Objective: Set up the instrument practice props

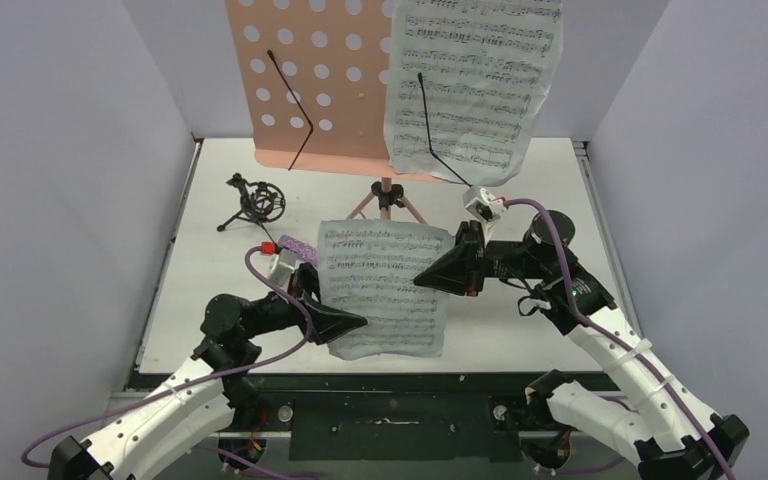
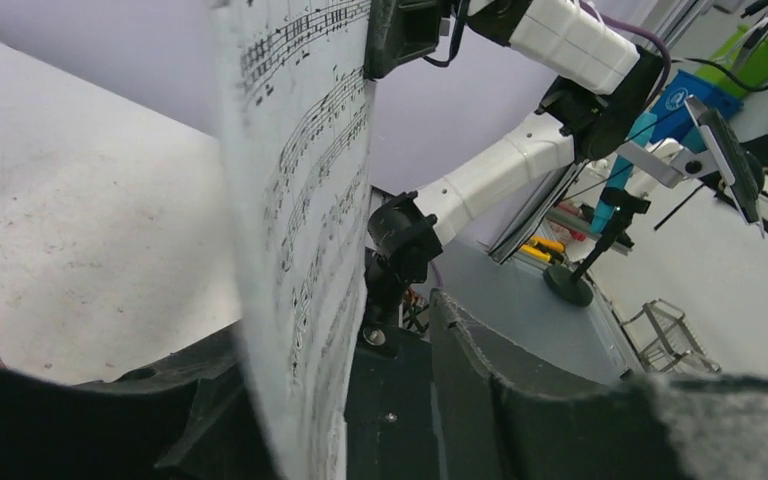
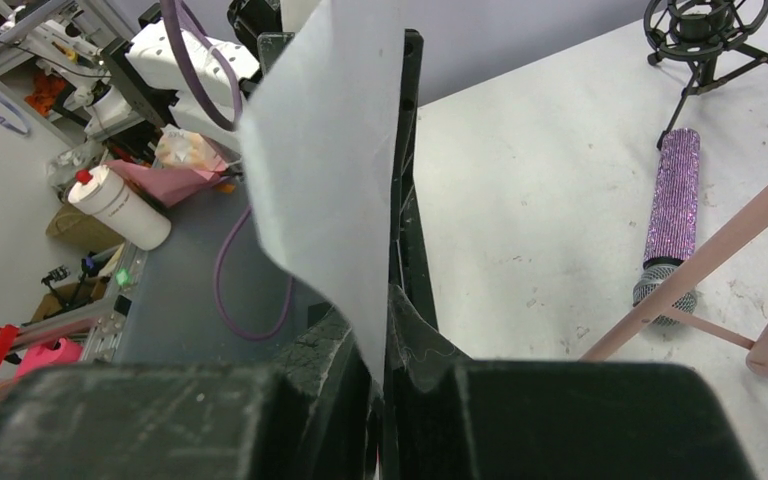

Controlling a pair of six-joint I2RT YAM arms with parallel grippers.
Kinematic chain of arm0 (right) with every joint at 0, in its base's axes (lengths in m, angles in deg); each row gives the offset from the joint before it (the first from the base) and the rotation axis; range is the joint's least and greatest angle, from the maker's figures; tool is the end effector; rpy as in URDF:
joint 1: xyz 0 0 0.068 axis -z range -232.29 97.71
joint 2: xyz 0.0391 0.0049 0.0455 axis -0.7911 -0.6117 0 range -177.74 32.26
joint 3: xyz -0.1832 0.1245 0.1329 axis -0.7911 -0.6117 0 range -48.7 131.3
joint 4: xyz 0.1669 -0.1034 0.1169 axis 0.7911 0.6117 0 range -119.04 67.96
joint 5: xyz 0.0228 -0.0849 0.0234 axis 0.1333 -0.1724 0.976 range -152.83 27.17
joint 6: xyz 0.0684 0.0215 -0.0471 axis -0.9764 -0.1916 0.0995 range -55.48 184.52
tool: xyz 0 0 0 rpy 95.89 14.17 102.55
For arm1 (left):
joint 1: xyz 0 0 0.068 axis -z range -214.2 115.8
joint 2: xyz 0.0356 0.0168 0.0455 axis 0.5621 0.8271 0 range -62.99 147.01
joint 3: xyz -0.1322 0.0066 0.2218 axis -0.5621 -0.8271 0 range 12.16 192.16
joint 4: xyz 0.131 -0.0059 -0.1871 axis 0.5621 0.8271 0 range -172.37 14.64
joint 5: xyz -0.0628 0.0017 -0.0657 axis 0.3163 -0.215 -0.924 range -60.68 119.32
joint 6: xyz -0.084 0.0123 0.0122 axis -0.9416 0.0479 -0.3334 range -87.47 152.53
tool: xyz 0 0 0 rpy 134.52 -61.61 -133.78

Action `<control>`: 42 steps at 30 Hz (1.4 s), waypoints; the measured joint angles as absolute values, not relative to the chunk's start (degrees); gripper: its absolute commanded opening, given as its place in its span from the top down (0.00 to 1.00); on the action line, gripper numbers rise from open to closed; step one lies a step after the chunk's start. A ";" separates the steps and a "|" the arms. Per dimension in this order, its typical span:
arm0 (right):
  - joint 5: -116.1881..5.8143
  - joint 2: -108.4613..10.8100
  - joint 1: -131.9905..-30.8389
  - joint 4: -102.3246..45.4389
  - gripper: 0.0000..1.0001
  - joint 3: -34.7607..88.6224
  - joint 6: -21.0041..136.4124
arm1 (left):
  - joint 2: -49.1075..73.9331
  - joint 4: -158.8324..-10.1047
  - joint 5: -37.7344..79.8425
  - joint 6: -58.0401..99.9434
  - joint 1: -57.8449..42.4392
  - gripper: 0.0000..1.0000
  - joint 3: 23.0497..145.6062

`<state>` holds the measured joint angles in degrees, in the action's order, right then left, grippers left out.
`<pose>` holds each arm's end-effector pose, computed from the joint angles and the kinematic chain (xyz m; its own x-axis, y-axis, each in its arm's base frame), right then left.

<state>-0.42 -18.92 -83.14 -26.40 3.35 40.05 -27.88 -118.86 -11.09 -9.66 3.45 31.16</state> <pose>0.1214 0.1506 0.3674 -0.4374 -0.0378 -0.8985 -0.8975 -0.0451 0.4388 0.0948 -0.1351 0.3020 -0.4311 -0.3132 -0.8462 0.8863 0.0289 -0.4623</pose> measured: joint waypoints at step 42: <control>-13.25 -25.61 -96.25 -35.61 0.28 0.81 38.65 | -37.56 -111.38 -1.25 -2.69 3.47 0.99 33.17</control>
